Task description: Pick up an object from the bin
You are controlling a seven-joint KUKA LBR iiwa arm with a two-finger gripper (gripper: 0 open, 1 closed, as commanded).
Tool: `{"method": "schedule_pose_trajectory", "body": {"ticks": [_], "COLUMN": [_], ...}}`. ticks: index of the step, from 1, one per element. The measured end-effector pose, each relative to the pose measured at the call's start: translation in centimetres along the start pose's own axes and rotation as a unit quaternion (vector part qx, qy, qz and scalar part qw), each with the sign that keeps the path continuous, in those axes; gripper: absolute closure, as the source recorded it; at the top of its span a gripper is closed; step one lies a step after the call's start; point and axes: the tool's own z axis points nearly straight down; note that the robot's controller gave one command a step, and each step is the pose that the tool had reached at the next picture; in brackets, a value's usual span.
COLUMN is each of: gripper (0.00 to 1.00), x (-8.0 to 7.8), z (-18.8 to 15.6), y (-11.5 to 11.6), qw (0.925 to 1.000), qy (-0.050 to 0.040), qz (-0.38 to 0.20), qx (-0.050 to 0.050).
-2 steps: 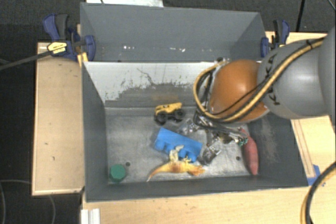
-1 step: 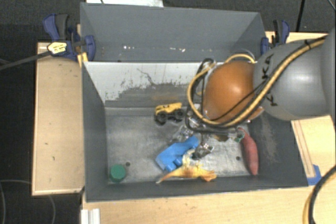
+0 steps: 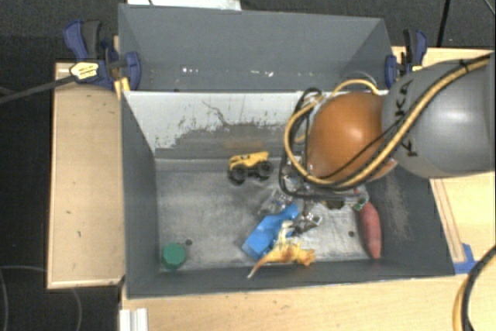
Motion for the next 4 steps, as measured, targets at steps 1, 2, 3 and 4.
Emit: {"method": "schedule_pose_trajectory", "body": {"ticks": [1, 2, 3, 4], "gripper": [1.0, 1.0, 1.0, 1.0], "x": [-0.3, -0.3, -0.2, -0.2], "z": [-11.6, -11.6, -11.8, -14.1], "y": [1.0, 1.0, 1.1, 1.2], "qw": [0.9989, 0.9989, 0.9989, 0.9992], "qy": [0.0069, 0.0069, 0.0064, 0.0071], "qz": [0.046, 0.047, 0.045, 0.04], "qx": [-0.003, -0.003, -0.003, -0.003]}}
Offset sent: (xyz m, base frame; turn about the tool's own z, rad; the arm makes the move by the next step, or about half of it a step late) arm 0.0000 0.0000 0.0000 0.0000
